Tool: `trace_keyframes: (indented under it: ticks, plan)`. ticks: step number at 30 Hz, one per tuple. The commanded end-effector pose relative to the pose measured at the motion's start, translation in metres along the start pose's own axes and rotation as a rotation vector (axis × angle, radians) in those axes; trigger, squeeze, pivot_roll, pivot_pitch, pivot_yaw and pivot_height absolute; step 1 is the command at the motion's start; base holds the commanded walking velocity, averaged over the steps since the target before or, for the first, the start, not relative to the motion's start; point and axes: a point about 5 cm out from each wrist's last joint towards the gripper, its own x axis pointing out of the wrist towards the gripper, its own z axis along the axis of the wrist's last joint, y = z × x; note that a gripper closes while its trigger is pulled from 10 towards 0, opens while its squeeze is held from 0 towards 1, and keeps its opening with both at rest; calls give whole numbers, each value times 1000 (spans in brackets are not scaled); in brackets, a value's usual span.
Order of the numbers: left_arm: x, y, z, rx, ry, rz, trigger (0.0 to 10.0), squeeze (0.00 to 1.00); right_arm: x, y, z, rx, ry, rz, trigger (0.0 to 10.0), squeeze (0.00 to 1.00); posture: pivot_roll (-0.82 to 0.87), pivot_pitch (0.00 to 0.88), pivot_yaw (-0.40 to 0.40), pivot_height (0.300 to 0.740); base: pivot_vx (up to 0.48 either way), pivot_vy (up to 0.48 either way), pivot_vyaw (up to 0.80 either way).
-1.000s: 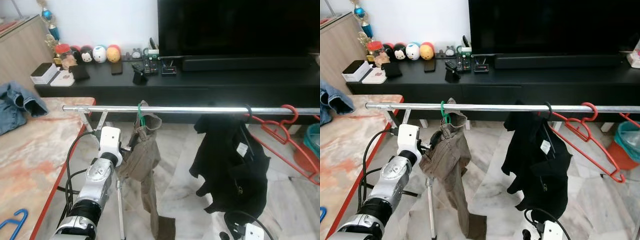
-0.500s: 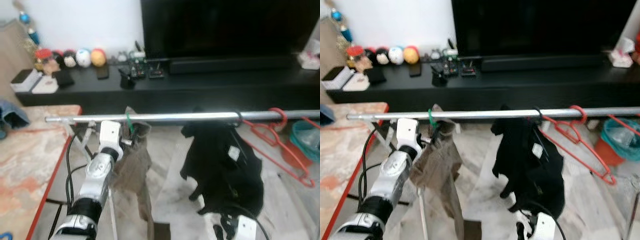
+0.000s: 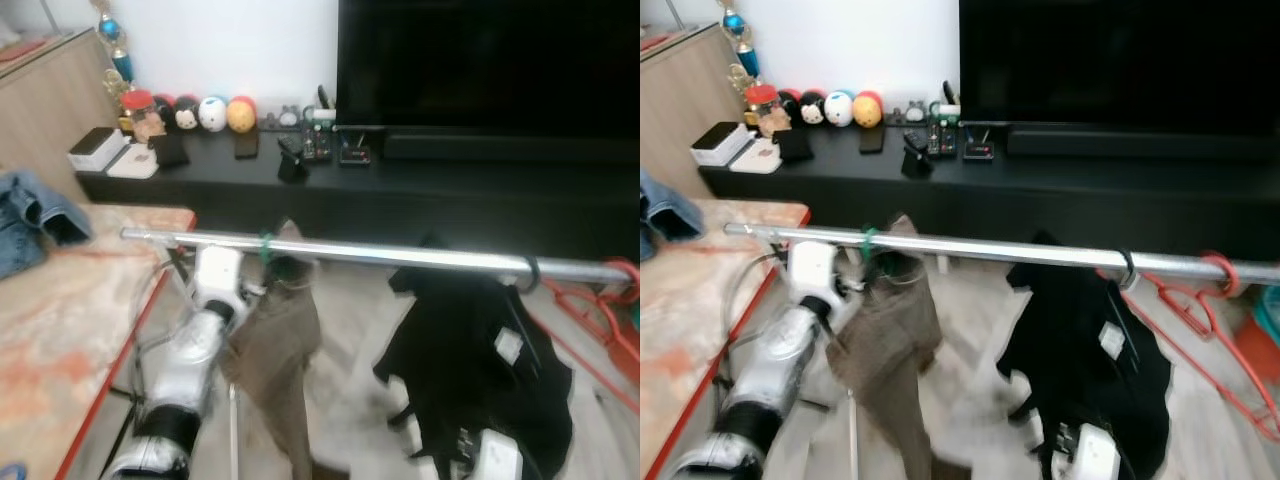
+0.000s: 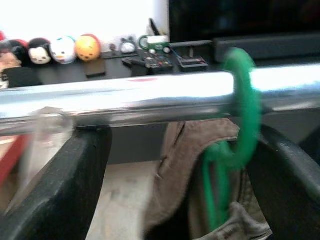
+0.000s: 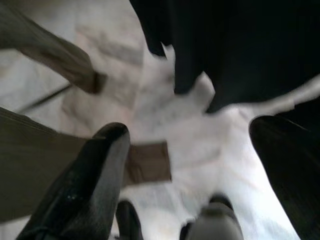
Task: Hang hanger
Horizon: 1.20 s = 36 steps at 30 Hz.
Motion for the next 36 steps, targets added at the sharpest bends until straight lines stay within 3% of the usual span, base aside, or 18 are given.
trace_keyframes:
  ticks: [1, 8, 16, 19, 21, 28, 36]
  plan:
    - [2, -4, 4, 6, -5, -25, 10000, 0, -6, -11, -13, 2, 40, -30, 10000, 0, -24, 12, 54, 740, 0, 0, 0]
    - [1, -16, -1, -27, 49, -150, 10000, 0, -5, -10, -11, 0, 39, -27, 10000, 0, -22, 25, 62, 740, 0, 0, 0]
    - [-1, -16, -9, 36, 120, -229, 10000, 0, -5, -7, -12, 6, 38, -24, 10000, 0, -25, 34, 80, 740, 0, 0, 0]
    - [1, -11, -9, 84, 136, -216, 10000, 0, -5, -7, -12, 9, 38, -25, 10000, 0, -25, 37, 83, 740, 0, 0, 0]
    - [5, -1, -5, 61, 123, -158, 10000, 0, -5, -6, -12, 12, 37, -24, 10000, 0, -25, 34, 86, 740, 0, 0, 0]
    - [4, 15, 7, 85, 70, -103, 10000, 0, -5, -6, -13, 11, 39, -17, 10000, 0, -20, 33, 84, 740, 0, 0, 0]
    - [0, 19, 0, 127, 174, -150, 10000, 0, -5, -6, -13, 10, 41, -11, 10000, 0, -17, 39, 89, 740, 0, 0, 0]
